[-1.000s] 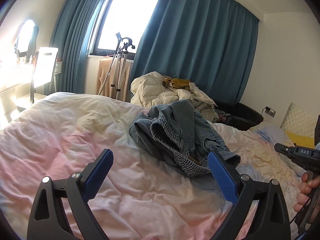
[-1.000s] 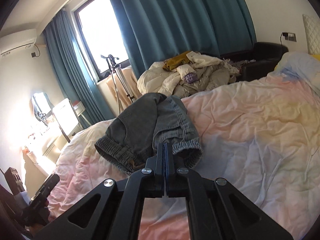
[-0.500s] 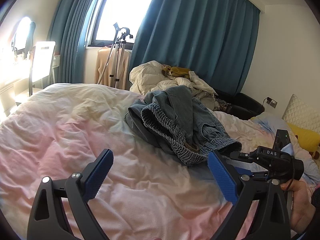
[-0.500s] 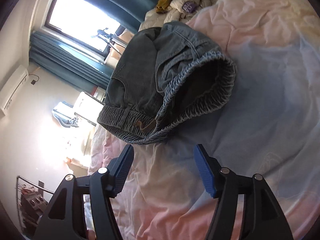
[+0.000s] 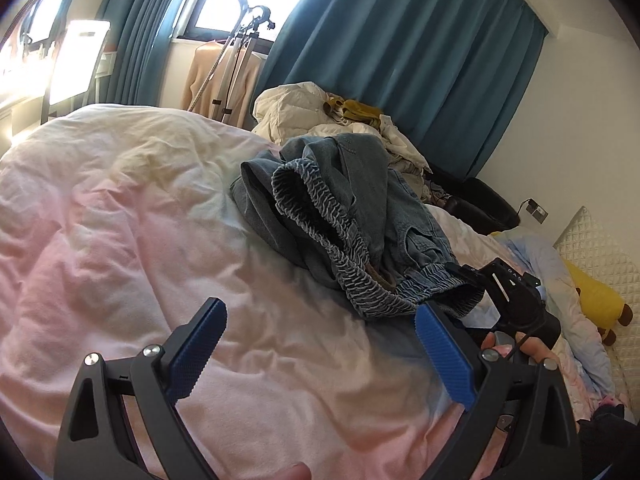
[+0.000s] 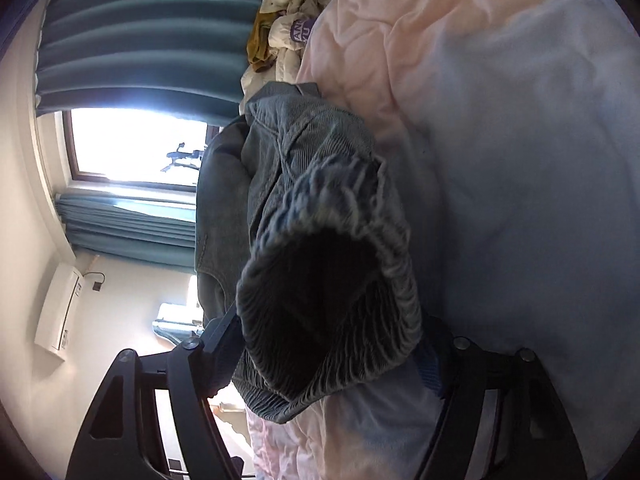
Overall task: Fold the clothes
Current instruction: 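Lift the jeans by the cuff with the right gripper, unfolding the pile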
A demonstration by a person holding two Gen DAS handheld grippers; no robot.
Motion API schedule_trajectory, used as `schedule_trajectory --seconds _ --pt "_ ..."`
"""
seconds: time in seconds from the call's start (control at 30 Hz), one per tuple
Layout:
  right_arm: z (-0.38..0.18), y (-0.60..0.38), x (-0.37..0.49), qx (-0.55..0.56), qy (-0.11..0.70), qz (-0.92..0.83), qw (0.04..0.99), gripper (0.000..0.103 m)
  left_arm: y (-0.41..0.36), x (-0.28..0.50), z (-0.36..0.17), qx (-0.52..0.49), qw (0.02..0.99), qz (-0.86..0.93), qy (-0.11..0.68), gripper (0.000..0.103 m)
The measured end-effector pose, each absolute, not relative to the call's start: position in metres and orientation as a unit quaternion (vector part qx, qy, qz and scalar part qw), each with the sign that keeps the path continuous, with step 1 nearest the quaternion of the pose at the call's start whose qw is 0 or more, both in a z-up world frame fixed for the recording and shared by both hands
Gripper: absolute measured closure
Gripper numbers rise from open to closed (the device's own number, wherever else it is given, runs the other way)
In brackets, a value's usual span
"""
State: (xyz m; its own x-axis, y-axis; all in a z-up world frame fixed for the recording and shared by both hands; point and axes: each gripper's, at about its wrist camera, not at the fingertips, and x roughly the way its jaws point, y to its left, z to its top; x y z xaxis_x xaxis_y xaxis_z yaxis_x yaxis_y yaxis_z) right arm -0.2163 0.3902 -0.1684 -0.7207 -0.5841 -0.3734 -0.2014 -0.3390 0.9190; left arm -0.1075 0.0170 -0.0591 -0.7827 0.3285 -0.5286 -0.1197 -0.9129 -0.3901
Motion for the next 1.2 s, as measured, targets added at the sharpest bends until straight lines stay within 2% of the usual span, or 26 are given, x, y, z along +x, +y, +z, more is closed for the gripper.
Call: schedule_trajectory --seconds 0.03,0.07,0.1,0.13,0.43,0.73,0.83,0.93,1.07,1.2 --pt "-0.168 0.393 -0.217 0.347 -0.557 -0.745 0.123 0.056 0.016 -0.110 -0.061 -0.309 0.118 0.928 -0.172 0.006" --pt "-0.166 0.396 -0.217 0.346 -0.549 -0.753 0.113 0.063 0.016 -0.112 -0.062 -0.311 0.116 0.927 -0.173 0.006" --pt "-0.164 0.397 -0.217 0.346 -0.542 -0.758 0.106 0.078 0.015 -0.113 -0.063 -0.312 0.114 0.927 -0.175 0.006" --pt "-0.163 0.397 -0.215 0.347 -0.536 -0.763 0.101 0.088 0.014 -0.112 -0.063 -0.311 0.113 0.927 -0.177 0.006" --pt "-0.099 0.403 -0.148 0.315 -0.484 -0.812 0.085 0.092 0.001 -0.098 -0.055 -0.311 0.088 0.928 -0.184 0.006" --pt "-0.026 0.412 -0.057 0.256 -0.444 -0.855 0.080 0.092 -0.002 -0.067 -0.036 -0.282 0.166 0.920 -0.216 0.006" --pt "-0.032 0.429 -0.028 0.255 -0.462 -0.848 0.051 0.092 0.003 -0.061 -0.035 -0.286 0.193 0.913 -0.219 0.006" --pt "-0.061 0.452 -0.007 0.284 -0.518 -0.807 0.013 0.092 0.012 -0.061 -0.039 -0.301 0.210 0.905 -0.213 0.006" --pt "-0.084 0.470 -0.008 0.287 -0.567 -0.772 -0.012 0.092 0.024 -0.063 -0.049 -0.324 0.222 0.897 -0.200 0.006" --pt "-0.083 0.466 -0.017 0.296 -0.545 -0.784 -0.021 0.091 0.029 -0.070 -0.059 -0.342 0.234 0.885 -0.211 0.006"
